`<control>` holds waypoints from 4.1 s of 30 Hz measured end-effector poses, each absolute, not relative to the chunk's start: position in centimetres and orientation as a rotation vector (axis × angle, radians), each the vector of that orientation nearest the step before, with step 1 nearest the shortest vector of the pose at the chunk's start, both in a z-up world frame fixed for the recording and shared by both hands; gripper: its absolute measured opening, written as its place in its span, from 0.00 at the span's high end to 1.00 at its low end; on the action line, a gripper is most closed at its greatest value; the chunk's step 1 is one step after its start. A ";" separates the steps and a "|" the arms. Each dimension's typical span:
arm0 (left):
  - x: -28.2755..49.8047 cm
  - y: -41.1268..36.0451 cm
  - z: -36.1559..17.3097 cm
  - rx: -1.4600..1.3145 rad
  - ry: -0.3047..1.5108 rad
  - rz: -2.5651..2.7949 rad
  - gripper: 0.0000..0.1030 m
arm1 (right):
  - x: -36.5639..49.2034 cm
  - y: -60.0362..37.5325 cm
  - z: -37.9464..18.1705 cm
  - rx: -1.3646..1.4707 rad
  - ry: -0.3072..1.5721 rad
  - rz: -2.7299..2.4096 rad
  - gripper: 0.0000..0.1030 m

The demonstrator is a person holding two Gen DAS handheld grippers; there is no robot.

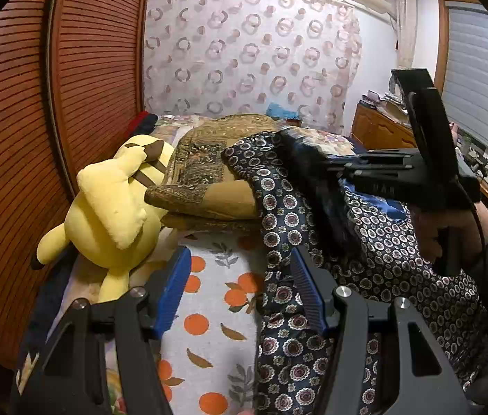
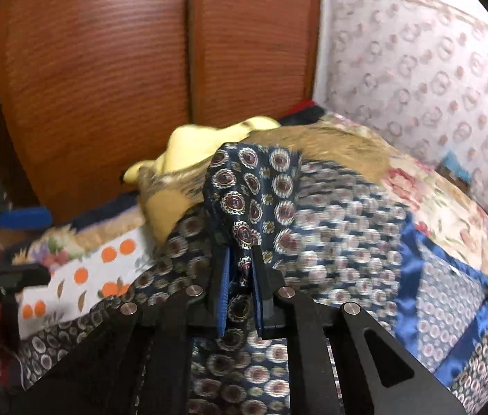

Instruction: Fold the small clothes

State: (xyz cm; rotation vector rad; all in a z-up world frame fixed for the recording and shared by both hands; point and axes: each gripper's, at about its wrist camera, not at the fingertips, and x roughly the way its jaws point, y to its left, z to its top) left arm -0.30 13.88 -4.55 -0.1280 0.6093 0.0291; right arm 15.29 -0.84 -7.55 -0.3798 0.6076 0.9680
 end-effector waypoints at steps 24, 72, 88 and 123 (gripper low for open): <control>7.4 6.1 -4.9 -0.042 0.679 -0.100 0.43 | 18.2 -18.8 -4.4 -0.312 0.630 0.656 0.53; 16.0 -9.7 -8.9 0.169 0.889 -0.389 0.12 | 21.2 -50.6 -11.2 -0.018 0.917 0.284 0.66; 16.2 -9.5 -9.4 0.153 0.908 -0.346 0.01 | 19.3 -48.9 -9.8 -0.156 0.834 0.284 1.00; 8.8 -9.4 -1.9 0.051 0.609 -0.401 0.01 | 18.8 -42.5 -6.7 -0.177 0.717 0.330 0.56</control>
